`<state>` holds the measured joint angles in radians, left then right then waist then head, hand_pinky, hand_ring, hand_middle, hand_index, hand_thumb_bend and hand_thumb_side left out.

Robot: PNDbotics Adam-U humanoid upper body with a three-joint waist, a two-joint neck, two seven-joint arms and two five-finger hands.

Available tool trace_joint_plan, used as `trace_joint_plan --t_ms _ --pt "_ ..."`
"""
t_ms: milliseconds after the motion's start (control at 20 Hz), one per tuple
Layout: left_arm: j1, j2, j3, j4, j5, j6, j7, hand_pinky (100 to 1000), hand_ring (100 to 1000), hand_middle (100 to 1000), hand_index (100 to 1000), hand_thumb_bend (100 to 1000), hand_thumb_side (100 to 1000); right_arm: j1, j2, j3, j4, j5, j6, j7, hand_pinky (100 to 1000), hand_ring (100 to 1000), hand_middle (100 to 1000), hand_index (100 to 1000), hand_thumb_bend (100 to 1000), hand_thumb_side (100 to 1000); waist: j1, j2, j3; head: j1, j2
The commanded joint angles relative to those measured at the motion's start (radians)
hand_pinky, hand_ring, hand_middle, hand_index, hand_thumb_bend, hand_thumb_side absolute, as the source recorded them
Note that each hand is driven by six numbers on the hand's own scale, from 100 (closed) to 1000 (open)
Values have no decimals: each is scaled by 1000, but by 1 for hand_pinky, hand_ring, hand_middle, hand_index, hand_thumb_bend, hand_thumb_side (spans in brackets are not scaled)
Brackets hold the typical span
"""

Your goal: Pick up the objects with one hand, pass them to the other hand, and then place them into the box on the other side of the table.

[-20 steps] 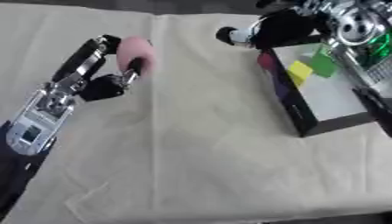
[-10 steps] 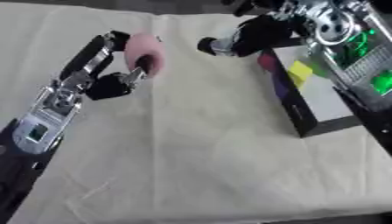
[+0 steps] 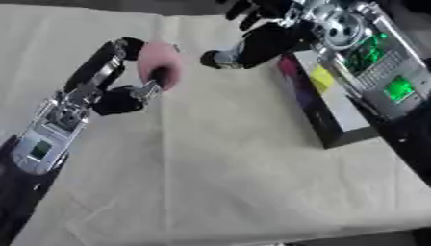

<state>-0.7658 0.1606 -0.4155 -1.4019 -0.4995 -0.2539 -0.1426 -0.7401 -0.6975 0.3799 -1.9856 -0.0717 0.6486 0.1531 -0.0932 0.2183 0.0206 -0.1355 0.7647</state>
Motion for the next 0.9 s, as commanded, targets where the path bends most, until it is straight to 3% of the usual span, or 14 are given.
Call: trace_joint_plan --t_ms 50,900 --pt "-24 -12 -7 -20 -17 -20 0 738 597 463 401 100 613 -22 -7 -3 -14 -17 7 0 731 786 806 831 574 100 -13 -7 1 -10 5" --pt "-33 -21 -39 -63 -8 -45 -8 737 596 464 402 100 592 -14 16 21 -14 -82 35 39 727 789 805 824 537 117 -17 4 13 -23 5"
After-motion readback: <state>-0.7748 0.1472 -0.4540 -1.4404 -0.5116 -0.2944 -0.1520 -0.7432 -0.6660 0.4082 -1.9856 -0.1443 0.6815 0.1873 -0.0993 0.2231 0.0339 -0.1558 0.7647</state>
